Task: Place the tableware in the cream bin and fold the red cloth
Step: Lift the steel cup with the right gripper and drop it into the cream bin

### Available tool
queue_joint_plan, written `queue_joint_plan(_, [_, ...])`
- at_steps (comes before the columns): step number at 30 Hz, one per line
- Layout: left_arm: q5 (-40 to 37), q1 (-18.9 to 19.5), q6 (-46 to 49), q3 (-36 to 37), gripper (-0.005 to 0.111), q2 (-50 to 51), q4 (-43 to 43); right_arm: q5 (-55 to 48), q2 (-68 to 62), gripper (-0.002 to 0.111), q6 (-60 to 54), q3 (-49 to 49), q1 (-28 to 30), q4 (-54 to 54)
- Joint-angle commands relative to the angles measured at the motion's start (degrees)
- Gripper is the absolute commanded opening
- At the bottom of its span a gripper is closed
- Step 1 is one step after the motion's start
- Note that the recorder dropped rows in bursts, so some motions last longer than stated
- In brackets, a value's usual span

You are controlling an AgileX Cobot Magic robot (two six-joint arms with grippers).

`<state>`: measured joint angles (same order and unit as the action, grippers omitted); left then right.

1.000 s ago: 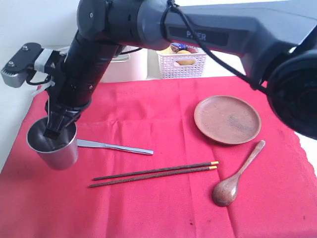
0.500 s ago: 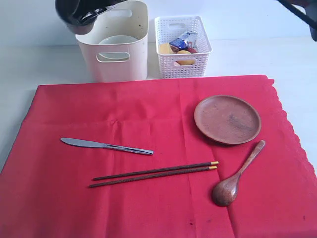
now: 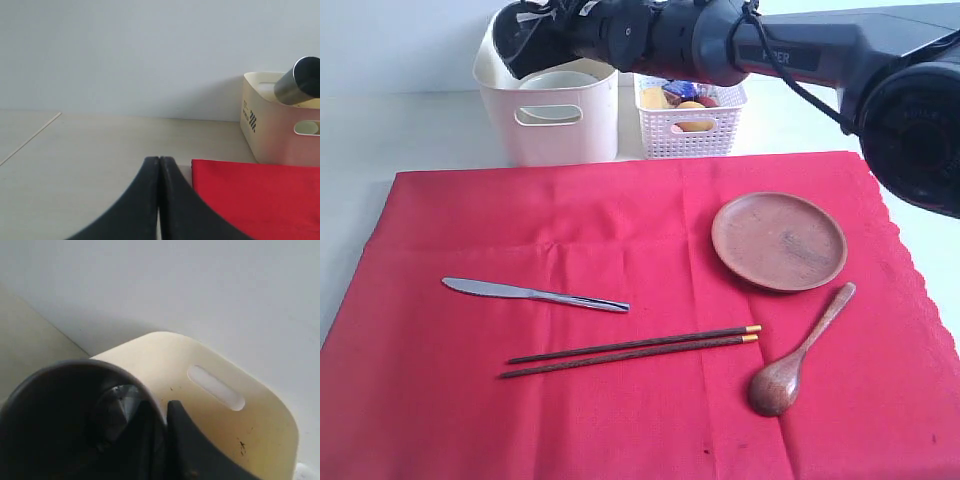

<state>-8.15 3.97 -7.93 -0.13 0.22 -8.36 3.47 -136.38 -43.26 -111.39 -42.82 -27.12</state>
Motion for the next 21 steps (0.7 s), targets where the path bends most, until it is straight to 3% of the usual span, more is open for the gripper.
queue_joint_plan(1, [0.11,0.07,0.22,0.13,0.0,-0.22,-0.36,1.39,-0.57,0.013,0.2,0.06,0.31,-0.18])
queue_joint_plan(9, [0.11,0.07,0.22,0.13,0.0,-0.22,-0.36,1.06,-1.97,0.049,0.2,0.06,0.31,-0.18])
queue_joint_plan(21, [0.11,0.07,0.22,0.13,0.0,-0.22,-0.36,-2.61,-0.17,0.054,0.31,0.06,0.31,-0.28])
